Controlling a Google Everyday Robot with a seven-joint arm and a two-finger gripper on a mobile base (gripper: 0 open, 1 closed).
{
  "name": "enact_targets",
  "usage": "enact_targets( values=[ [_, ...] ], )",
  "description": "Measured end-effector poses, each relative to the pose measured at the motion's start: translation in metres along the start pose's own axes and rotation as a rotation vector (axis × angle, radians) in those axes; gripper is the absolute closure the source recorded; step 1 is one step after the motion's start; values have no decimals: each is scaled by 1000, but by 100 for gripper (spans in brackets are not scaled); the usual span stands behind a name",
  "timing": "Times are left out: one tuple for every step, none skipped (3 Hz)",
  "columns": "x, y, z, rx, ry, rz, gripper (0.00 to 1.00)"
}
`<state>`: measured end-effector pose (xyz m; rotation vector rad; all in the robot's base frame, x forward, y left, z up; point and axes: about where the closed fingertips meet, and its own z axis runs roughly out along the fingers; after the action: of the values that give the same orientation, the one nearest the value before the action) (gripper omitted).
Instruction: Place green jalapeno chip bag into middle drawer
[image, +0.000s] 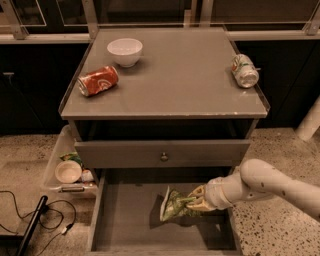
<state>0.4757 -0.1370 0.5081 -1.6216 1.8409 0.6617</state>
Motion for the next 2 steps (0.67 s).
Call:
enact_targets(
  values=[
    [21,-9,37,15,2,-24,100],
    [35,-22,63,66,11,-57,100]
  ],
)
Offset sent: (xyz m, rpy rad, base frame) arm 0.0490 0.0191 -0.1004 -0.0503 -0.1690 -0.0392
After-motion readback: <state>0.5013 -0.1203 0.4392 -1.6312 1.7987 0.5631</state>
